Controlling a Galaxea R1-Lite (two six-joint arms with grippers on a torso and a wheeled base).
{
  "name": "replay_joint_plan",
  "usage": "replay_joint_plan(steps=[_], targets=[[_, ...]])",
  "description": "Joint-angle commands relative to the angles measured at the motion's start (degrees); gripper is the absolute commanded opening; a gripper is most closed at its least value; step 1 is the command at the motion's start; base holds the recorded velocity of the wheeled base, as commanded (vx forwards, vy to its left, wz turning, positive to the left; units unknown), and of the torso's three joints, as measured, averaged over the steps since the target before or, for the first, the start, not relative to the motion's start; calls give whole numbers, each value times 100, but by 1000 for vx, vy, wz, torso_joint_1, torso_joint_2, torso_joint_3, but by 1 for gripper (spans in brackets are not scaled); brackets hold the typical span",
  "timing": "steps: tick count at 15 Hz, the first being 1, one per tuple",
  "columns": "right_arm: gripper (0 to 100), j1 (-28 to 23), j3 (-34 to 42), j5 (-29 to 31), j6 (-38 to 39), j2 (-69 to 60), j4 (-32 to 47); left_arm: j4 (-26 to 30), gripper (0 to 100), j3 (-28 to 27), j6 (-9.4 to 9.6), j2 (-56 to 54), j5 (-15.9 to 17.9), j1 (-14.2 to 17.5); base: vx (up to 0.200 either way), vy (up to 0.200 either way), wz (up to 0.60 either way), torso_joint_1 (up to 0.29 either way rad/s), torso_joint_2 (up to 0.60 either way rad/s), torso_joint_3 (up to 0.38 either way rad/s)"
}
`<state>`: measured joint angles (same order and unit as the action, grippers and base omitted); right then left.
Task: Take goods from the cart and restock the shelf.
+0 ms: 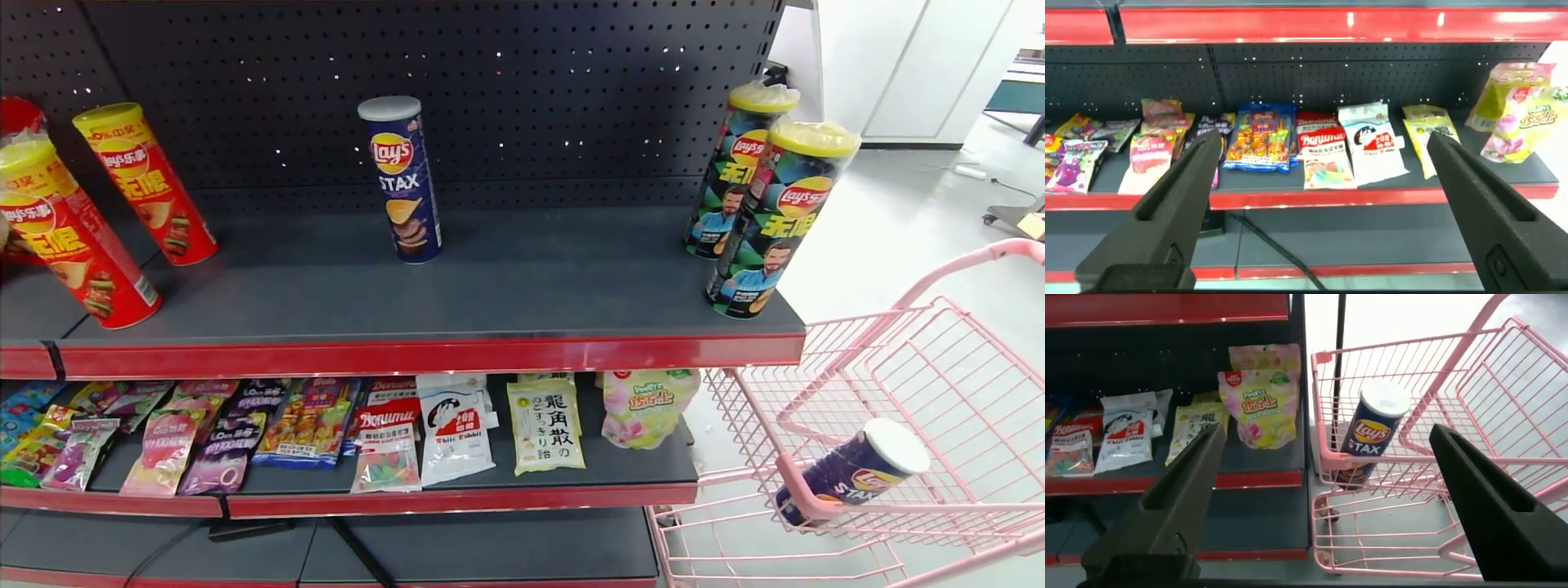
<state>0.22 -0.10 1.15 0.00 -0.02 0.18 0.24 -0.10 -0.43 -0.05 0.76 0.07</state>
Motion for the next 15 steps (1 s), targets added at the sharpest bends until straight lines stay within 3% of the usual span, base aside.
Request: replay_joint_plan(steps=[1, 5, 11, 15], targets=[[100, 4, 1, 0, 0, 2, -1, 2, 100, 1, -1, 5, -5, 1, 0, 0, -600, 2, 7, 2], [100, 4, 1, 0, 0, 2, -1, 2, 100, 1, -1, 5, 4, 1, 0, 0, -600, 2, 2, 4], [100, 4, 10, 0, 0, 2, -1, 2, 100, 1, -1, 5, 4, 1, 0, 0, 0, 0, 0, 0], [100, 4, 1, 0, 0, 2, -1, 2, 100, 1, 8, 5, 4, 1, 200, 0, 0, -9, 4, 2]])
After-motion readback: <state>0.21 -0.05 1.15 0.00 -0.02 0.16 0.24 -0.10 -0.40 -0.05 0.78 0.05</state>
